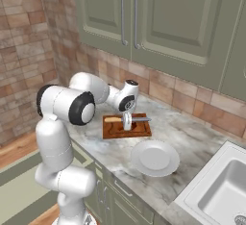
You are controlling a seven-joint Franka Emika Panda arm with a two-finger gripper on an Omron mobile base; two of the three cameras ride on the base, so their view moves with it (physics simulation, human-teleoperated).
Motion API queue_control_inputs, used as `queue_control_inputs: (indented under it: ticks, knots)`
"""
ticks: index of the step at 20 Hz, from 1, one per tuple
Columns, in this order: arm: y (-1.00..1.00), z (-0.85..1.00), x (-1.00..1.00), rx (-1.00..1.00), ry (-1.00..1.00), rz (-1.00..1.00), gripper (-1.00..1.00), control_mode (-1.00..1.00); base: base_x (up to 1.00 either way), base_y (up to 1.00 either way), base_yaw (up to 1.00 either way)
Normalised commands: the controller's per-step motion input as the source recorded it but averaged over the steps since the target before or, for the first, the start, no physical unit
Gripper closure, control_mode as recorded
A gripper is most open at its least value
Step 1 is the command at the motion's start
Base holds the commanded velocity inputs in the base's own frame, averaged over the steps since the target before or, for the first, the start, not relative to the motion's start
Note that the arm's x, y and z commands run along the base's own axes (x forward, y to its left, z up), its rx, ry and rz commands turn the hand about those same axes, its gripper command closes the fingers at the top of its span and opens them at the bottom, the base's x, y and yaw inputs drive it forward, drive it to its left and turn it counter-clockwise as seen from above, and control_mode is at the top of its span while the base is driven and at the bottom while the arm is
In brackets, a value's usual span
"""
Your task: Pick up the knife from the drawer and place it on the cutting board. Then place the meat from the plate to the cutting board.
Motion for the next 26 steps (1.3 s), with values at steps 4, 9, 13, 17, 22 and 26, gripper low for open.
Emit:
queue_control_inputs:
  ticks: [4, 9, 13, 17, 22, 26]
  knots:
    - [0.0, 0.51, -0.19, 0.0, 0.0, 0.03, -1.0, -1.0, 0.0, 0.0, 0.0]
    - [0.0, 0.38, -0.56, 0.0, 0.0, 0.01, -1.0, -1.0, 0.0, 0.0, 0.0]
    - [0.0, 0.03, -0.69, -0.02, 0.0, 0.02, -1.0, -1.0, 0.0, 0.0, 0.0]
    - [0.0, 0.05, -0.79, -0.03, -0.02, 0.05, -1.0, -1.0, 0.0, 0.0, 0.0]
    - [0.0, 0.43, -0.75, -0.04, -0.06, 0.07, -1.0, -1.0, 0.0, 0.0, 0.0]
    - [0.03, 0.66, -0.54, -0.05, -0.01, 0.09, -1.0, -1.0, 0.0, 0.0, 0.0]
